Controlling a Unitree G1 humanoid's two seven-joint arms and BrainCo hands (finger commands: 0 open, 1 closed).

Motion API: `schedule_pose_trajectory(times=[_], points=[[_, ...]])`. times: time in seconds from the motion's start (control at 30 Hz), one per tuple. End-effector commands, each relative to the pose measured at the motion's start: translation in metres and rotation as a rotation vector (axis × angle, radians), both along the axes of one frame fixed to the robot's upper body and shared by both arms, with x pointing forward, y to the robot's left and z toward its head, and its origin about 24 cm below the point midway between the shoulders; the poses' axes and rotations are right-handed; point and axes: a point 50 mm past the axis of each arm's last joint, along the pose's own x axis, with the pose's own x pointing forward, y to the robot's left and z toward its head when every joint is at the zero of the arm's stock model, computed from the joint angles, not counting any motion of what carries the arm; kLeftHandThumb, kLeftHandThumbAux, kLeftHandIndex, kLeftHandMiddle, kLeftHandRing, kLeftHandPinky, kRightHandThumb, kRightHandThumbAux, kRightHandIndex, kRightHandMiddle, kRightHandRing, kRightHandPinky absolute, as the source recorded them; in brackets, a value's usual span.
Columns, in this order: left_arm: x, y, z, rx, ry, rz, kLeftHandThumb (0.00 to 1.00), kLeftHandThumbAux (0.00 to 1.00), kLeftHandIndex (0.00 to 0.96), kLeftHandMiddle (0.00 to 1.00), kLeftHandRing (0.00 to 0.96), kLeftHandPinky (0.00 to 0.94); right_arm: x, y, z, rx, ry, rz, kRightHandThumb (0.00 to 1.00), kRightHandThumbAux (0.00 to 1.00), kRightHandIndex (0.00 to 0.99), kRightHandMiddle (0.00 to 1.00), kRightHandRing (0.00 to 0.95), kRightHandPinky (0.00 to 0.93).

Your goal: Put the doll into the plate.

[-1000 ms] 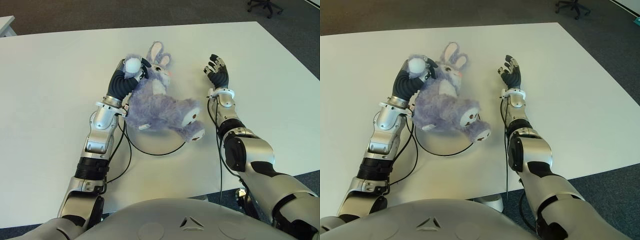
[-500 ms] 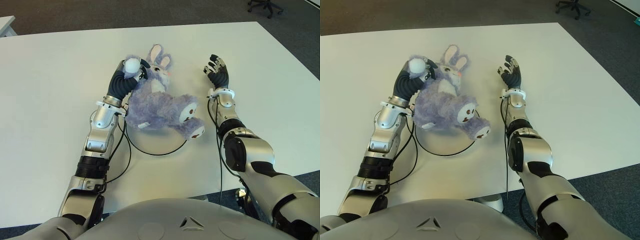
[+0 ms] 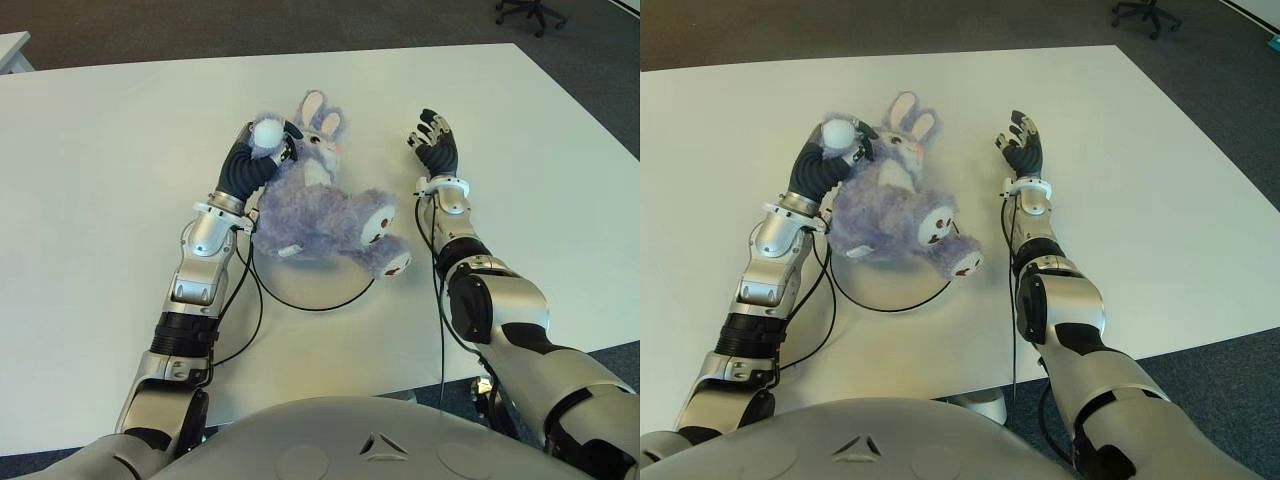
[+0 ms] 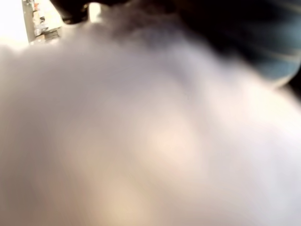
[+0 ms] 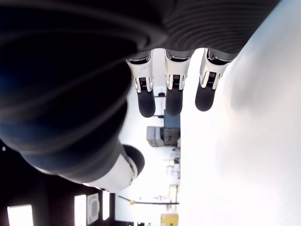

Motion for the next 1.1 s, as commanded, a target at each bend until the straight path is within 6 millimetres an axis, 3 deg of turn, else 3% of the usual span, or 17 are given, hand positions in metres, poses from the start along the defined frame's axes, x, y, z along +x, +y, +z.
schedule_pose_trajectory(times=[0.03, 0.13, 0.23, 0.33, 0.43, 0.53, 0.8, 1.1], points=[[-0.002, 0.0008, -0.0065, 0.025, 0.018, -0.016, 0.71, 0.7, 0.435, 0.745, 0.765, 0.75, -0.0203, 0.0007, -0.0419, 0.026, 0.16, -0.014, 0.631, 0.857, 0.139, 0.126, 0.095, 0.107], [-0.0029, 0.0002, -0.0058, 0.022, 0.008, -0.038, 0.709, 0.702, 0.432, 0.656, 0.665, 0.638, -0.0202, 0.0008, -0.0418, 0.025, 0.16, -0.013, 0.608, 0.852, 0.147, 0.124, 0.095, 0.112], [-0.0036, -0.0003, -0.0055, 0.021, 0.002, -0.068, 0.71, 0.703, 0.43, 0.623, 0.629, 0.603, -0.0203, 0.0009, -0.0419, 0.024, 0.16, -0.013, 0.592, 0.852, 0.147, 0.122, 0.093, 0.111], [-0.0045, -0.0007, -0.0055, 0.021, -0.004, -0.092, 0.71, 0.703, 0.427, 0.517, 0.534, 0.514, -0.0204, 0.0011, -0.042, 0.025, 0.159, -0.013, 0.573, 0.854, 0.144, 0.121, 0.092, 0.11], [-0.0048, -0.0008, -0.0062, 0.018, -0.011, -0.115, 0.71, 0.703, 0.425, 0.491, 0.509, 0.476, -0.0204, 0.0012, -0.042, 0.026, 0.16, -0.014, 0.568, 0.856, 0.145, 0.124, 0.094, 0.114], [-0.0048, -0.0007, -0.0068, 0.011, -0.011, -0.142, 0.708, 0.703, 0.421, 0.441, 0.444, 0.38, -0.0203, 0.0013, -0.042, 0.027, 0.159, -0.015, 0.563, 0.855, 0.147, 0.125, 0.094, 0.111], [-0.0051, 0.0008, -0.0077, 0.0, -0.014, -0.16, 0.702, 0.704, 0.415, 0.381, 0.369, 0.329, -0.0202, 0.0017, -0.0415, 0.024, 0.156, -0.014, 0.558, 0.859, 0.144, 0.122, 0.09, 0.106], [-0.0062, 0.0013, -0.0076, -0.005, -0.02, -0.153, 0.699, 0.706, 0.41, 0.347, 0.341, 0.356, -0.0205, 0.0018, -0.0418, 0.018, 0.155, -0.013, 0.571, 0.858, 0.144, 0.123, 0.092, 0.113]])
